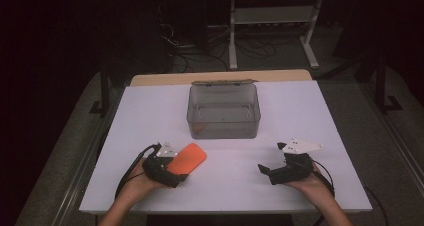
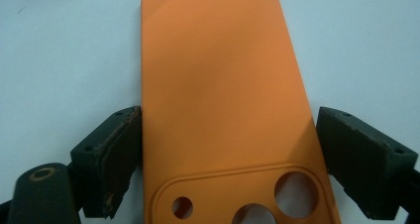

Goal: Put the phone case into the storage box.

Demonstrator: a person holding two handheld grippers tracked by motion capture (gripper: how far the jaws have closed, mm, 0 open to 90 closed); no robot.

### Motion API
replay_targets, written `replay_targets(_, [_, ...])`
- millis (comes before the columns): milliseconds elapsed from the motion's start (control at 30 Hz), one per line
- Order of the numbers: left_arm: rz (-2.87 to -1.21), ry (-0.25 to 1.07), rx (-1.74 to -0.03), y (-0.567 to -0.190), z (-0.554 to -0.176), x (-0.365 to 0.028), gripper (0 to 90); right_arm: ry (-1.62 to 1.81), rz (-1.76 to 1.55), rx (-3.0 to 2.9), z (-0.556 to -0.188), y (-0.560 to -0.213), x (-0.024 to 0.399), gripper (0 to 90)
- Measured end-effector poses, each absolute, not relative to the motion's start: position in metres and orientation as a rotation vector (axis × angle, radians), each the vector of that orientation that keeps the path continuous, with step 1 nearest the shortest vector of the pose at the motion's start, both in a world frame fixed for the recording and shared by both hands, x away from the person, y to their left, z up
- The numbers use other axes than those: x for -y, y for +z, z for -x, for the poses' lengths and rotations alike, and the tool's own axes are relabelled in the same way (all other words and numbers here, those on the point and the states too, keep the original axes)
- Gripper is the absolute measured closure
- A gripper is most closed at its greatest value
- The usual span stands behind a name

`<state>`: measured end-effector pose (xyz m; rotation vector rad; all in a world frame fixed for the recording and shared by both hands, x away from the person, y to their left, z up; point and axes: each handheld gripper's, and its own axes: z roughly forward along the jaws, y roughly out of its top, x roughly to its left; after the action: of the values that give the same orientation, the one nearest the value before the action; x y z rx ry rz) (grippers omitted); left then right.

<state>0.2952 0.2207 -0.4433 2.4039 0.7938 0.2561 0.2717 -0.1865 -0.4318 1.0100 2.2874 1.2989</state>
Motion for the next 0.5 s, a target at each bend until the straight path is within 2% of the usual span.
replay_targets(500, [-2.412,0.260,-0.806,-0.4427,-0.2949,-0.2190,13.9,1.298,-1.007,-2.292,-0.2720,-0.4322,0.1857,0.0])
